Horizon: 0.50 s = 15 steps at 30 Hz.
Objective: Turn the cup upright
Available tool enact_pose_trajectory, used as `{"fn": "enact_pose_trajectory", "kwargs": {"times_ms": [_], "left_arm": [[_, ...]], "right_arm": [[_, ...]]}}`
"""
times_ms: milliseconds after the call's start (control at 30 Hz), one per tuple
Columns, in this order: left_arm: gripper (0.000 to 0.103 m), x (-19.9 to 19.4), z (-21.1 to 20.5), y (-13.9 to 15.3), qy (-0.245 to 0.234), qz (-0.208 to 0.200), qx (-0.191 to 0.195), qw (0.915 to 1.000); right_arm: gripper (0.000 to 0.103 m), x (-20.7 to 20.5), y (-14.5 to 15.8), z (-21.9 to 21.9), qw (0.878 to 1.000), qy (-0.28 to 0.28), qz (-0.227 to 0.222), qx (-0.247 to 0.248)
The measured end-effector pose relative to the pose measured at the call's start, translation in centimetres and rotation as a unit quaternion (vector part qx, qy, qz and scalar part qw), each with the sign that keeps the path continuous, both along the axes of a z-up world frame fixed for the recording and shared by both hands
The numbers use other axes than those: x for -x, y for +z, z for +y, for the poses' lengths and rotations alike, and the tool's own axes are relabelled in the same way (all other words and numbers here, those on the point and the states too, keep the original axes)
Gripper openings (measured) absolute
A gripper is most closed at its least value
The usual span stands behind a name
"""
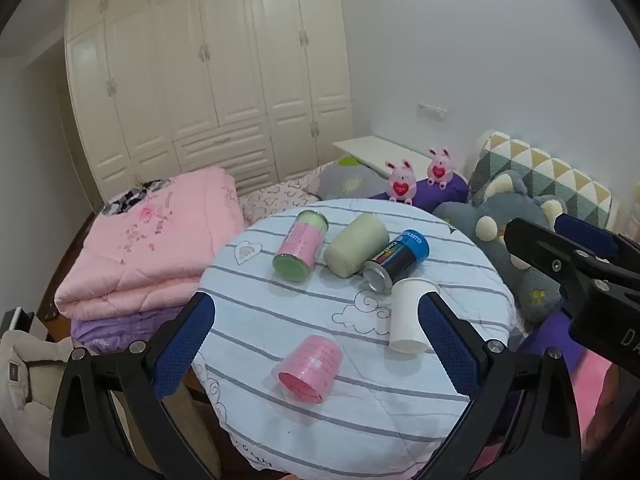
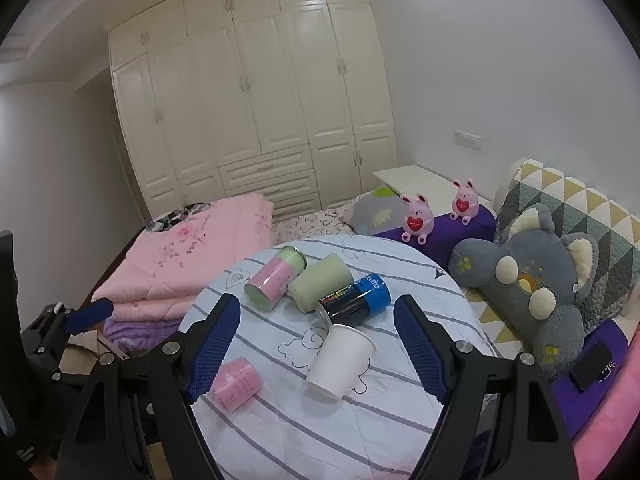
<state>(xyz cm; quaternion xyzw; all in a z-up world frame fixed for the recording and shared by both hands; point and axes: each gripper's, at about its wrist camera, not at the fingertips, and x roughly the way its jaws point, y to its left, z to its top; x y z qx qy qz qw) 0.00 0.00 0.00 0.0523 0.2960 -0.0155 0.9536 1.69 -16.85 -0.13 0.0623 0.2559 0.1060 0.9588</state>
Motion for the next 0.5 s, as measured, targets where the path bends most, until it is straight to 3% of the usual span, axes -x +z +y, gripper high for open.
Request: {"fn": "enact_pose_trajectory", "kwargs": {"times_ms": [233,500], "left_arm": [[0.103,0.7,-0.4,0.9,-0.007,-0.014,-0.008,0.9998],[0.103,2.3,-0.7,2.5,-0.009,-0.026,-0.007,0.9996]], "right_arm": [[0.081,0.8,-0.3,0.1,1.0,0.003,-0.008,0.003],[0.081,2.2,1.6,0.3,1.0,0.001,-0.017,0.009]]}}
